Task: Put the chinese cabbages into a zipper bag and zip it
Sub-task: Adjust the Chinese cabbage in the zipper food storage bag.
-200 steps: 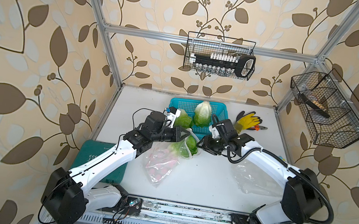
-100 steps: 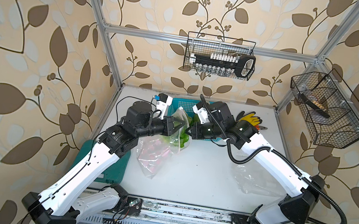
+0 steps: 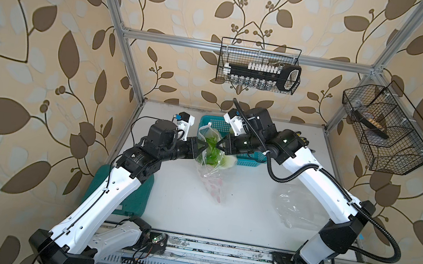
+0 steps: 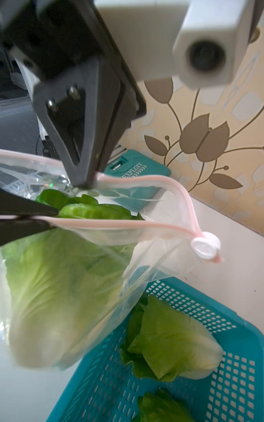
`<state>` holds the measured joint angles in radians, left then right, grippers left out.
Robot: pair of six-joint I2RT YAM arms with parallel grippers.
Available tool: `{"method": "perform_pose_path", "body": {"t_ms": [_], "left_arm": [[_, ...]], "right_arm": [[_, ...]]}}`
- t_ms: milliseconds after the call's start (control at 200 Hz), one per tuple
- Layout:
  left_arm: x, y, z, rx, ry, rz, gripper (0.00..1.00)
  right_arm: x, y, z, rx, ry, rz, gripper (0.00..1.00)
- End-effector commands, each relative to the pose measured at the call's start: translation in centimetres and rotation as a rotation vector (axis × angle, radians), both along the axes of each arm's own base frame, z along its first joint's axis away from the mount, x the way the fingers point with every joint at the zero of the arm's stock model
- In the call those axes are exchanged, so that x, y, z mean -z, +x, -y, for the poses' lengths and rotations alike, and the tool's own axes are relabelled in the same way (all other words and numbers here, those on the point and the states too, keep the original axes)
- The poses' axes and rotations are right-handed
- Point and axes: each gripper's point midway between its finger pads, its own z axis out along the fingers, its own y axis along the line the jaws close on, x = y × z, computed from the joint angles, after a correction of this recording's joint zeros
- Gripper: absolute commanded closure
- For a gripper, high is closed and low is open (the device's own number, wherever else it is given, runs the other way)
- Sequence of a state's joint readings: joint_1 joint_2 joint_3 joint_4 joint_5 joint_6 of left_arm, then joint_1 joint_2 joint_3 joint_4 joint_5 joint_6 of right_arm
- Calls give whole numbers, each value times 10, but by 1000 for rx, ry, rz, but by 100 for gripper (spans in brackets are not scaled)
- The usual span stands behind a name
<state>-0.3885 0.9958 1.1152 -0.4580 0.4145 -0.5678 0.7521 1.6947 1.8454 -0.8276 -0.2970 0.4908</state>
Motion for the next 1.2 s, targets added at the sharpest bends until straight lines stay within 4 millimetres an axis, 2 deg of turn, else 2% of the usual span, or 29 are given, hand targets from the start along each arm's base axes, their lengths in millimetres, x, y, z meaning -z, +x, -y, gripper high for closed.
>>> {"method": "perform_pose_path", "body": {"t_ms": [0, 60, 135, 205, 245, 325, 430, 510, 575, 700, 780, 825, 865, 955, 1095, 1195], "left_arm": [[-42, -4, -11, -18, -26, 115, 100], [-48, -2, -15, -30, -35, 125, 100], [-42, 1, -15, -31, -32, 96, 100], [-34, 1, -12, -22, -40, 67, 100], [-33, 0, -13, -22, -45, 73, 100], [-42, -4, -14, -21, -57, 109, 100], [-47, -6, -10, 8, -67, 115, 100], [-30, -1, -9, 6, -40, 78, 100], [-19, 3, -8, 6, -29, 49, 100], [-11, 7, -4, 26, -34, 28, 100], [-4, 8, -4, 25, -19, 13, 100], [0, 7, -4, 27, -16, 7, 100], [-1, 6, -4, 33, -16, 12, 100], [-27, 2, -10, 31, -16, 90, 100], [-62, 2, -27, -30, -8, 150, 100], [-72, -3, -33, -53, 4, 181, 100]], "right_arm": [[-1, 14, 22, 42, -38, 41, 100], [-1, 24, 35, 67, -55, 50, 100], [6, 28, 38, 62, -113, 46, 100], [21, 30, 40, 60, -197, 58, 100], [30, 37, 51, 95, -287, 93, 100], [49, 44, 65, 125, -390, 91, 100], [49, 38, 48, 89, -314, 62, 97], [50, 28, 28, 41, -269, 32, 91], [57, 27, 26, 45, -265, 10, 82], [76, 24, 30, 56, -295, -22, 82], [71, 20, 25, 43, -249, -31, 91], [58, 14, 18, 24, -192, -37, 98], [41, 9, 10, 3, -139, -21, 99], [15, 3, -5, -35, -51, 10, 95], [19, 8, -4, -29, -95, 0, 92], [14, 13, -6, -16, -89, 19, 93]]}}
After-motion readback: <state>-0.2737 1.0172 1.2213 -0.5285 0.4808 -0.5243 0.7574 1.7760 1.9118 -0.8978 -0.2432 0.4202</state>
